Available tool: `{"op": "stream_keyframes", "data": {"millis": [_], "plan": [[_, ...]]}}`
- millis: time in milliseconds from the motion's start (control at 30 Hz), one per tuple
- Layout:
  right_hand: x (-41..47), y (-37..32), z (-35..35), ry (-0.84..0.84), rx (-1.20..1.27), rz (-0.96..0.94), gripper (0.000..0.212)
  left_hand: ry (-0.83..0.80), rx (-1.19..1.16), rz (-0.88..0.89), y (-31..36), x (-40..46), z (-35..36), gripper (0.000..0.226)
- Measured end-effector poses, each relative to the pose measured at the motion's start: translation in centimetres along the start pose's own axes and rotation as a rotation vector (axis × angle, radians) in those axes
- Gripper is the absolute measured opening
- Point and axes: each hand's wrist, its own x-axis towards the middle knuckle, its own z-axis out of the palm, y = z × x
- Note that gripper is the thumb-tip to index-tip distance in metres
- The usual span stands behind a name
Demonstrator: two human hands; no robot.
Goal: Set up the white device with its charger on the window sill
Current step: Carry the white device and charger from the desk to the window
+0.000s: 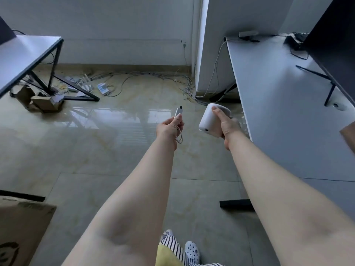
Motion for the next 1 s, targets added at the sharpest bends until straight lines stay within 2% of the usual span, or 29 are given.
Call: {"op": "stream_keyframes", "data": {"millis": [133,233,400,567,800,1000], "plan": [[3.5,-0.4,2.1,-0.006,0.0,0.016,0.051,0.029,0.005,-0.012,0.6,3.7,0.5,0.021],[6.2,-0.7,4.0,-0.004,0.01,0.007,0.047,0.038,0.0,-0.02,1.4,6.8,0.9,0.024],[11.2,-1.7,8.2,-0.007,-0.013,0.03,0.054,0.047,-0.002,-0.026,3.7,12.6,1.9,0.021],[16.0,-4.3,13.0,-0.014,-0.021,0.048,0.054,0.056,-0.016,-0.055,7.6,18.8,2.6,0.012],[21.6,-9.9,19.3,-0.04,-0.006,0.01,0.064,0.054,-0.018,-0.023,14.7,25.7,4.3,0.012],[26.8,-13.6,24.2,-0.075,-0.011,-0.022,0.062,0.053,0.001,0.014,18.7,31.5,6.2,0.013]]}}
